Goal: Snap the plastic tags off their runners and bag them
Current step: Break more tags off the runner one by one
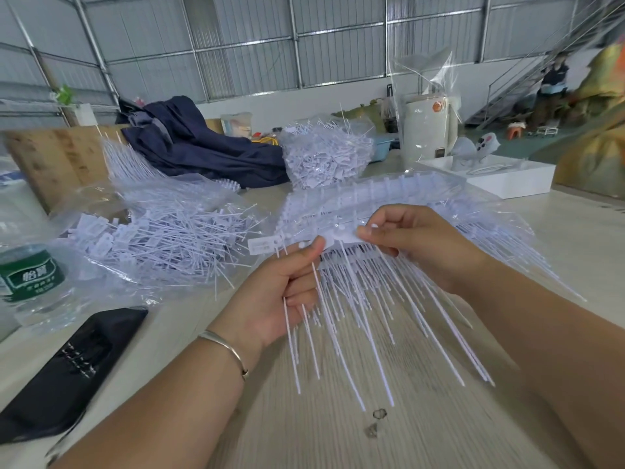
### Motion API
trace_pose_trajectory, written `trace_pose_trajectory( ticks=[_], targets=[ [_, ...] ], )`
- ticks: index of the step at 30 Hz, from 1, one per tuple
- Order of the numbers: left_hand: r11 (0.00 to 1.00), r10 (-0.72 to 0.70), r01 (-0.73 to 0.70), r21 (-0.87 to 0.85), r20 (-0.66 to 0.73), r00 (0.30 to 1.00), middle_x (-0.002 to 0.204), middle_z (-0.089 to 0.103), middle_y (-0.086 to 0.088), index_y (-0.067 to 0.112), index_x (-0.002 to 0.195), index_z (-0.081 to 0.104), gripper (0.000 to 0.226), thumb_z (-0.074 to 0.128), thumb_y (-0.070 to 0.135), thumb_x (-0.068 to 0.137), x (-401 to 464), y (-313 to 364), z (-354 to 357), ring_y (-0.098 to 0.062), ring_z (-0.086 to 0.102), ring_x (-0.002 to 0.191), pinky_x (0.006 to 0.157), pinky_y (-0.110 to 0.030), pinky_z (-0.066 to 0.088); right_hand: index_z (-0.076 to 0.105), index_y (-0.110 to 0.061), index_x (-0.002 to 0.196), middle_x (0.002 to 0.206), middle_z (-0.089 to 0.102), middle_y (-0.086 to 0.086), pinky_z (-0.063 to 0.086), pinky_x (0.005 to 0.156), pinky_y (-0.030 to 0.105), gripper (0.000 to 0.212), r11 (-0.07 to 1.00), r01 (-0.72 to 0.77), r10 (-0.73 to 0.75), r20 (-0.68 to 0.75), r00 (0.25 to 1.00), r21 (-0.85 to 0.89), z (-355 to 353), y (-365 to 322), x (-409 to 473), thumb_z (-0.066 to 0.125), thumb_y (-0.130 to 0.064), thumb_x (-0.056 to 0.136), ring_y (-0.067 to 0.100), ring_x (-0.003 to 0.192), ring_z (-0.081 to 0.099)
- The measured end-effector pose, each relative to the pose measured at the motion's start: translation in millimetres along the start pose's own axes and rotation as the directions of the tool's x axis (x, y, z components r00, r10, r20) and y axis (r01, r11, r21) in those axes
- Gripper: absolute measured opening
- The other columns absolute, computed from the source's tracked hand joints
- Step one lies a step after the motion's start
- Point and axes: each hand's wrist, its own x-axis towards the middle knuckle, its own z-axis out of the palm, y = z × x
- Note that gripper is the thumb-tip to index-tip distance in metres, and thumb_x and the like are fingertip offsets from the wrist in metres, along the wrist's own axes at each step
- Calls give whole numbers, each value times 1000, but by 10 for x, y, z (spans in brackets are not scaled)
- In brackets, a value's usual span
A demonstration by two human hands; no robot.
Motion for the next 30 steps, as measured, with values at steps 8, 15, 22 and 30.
trace_pose_trajectory(
  ticks=[8,15,22,30],
  targets=[
    [994,-65,76,-72,141,988,49,28,11,22,71,54,27,80,28,67,-37,-19,109,-2,24,32,32,-13,18,65,-8,73,59,42,3,32,54,15,29,992,-14,-3,138,990,122,202,-9,-51,79,-34,71,8,54,36],
    [995,-48,58,-75,135,990,65,37,6,18,74,60,22,75,34,77,-37,-1,152,-2,24,44,36,-13,18,64,-16,67,53,41,-1,33,57,16,30,994,-7,-4,103,995,107,233,-70,-51,72,-46,68,10,54,35],
    [987,-137,143,75,-78,987,60,50,6,21,68,51,26,74,32,72,15,-11,75,-2,29,38,31,-13,19,62,-14,68,55,44,1,26,55,23,27,992,-35,39,-24,999,123,61,-11,-17,76,-36,68,11,53,35],
    [988,-124,140,61,-217,968,73,56,-4,6,92,64,22,74,8,72,93,-57,-9,-10,53,60,52,-19,53,65,-6,70,56,47,1,35,48,11,17,999,-23,21,-79,997,-29,38,49,6,57,1,84,7,50,41]
  ],
)
